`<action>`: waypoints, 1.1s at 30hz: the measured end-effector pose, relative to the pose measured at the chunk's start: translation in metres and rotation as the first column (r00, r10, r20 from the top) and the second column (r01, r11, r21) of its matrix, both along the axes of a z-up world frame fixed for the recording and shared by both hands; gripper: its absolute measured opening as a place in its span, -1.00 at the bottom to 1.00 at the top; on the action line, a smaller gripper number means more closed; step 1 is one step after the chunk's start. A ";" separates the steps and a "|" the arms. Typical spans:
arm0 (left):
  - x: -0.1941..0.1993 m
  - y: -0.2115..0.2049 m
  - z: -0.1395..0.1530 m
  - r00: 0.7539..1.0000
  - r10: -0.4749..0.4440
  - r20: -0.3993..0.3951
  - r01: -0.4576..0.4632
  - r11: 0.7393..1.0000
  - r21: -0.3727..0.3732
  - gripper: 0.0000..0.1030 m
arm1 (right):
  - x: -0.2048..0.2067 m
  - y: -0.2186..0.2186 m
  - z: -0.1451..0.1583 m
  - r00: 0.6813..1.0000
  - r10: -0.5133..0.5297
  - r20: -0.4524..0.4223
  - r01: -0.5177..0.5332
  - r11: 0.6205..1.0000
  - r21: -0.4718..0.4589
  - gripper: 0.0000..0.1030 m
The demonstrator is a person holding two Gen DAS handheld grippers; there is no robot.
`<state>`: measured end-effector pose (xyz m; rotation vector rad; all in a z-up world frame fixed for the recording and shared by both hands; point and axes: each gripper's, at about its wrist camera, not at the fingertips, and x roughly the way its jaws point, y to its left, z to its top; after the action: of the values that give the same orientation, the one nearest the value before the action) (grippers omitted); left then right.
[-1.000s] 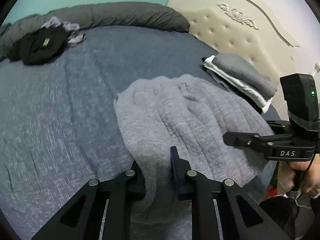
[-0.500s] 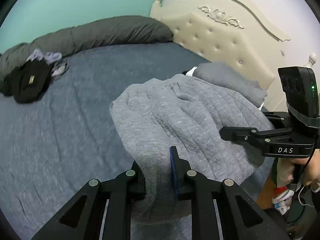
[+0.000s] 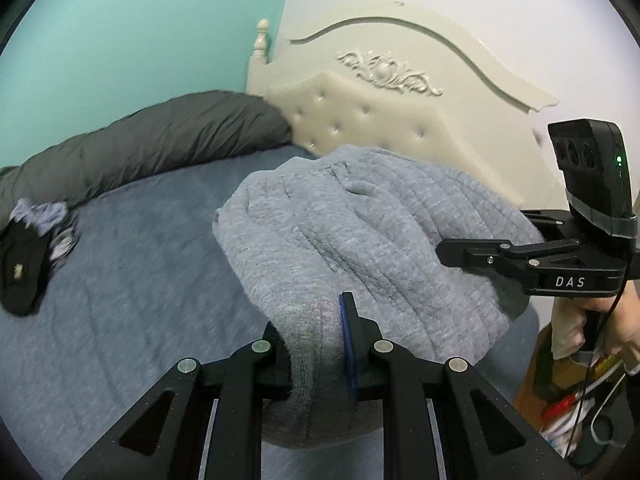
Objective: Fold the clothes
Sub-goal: 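Carry the bundle with the right tool onto the folded clothes stack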
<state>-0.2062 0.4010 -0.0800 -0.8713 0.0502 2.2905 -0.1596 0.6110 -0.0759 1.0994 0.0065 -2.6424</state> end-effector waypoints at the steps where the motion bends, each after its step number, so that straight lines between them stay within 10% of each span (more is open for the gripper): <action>1: -0.005 0.010 0.002 1.000 -0.002 -0.002 0.002 1.000 0.007 -0.64 | -0.003 0.013 0.004 1.000 -0.002 -0.002 0.002 1.000 0.010 -0.33; 17: -0.019 0.178 -0.087 0.985 -0.024 0.168 0.018 0.999 0.039 -0.62 | -0.029 0.191 -0.053 0.992 0.052 0.114 -0.070 0.985 0.159 -0.29; 25: -0.013 0.182 -0.099 0.982 -0.042 0.186 0.029 0.997 0.074 -0.61 | -0.009 0.250 -0.104 0.986 -0.110 0.125 0.113 0.994 -0.014 0.47; 33: 0.000 0.169 -0.087 0.985 -0.044 0.165 0.034 0.997 0.067 -0.54 | 0.004 0.261 -0.076 0.960 -0.273 0.057 0.276 0.960 -0.040 0.53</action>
<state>-0.2064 0.5705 -0.1666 -1.0155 -0.0781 2.1635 -0.1558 0.8723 -0.1521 1.2303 -0.2355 -2.8368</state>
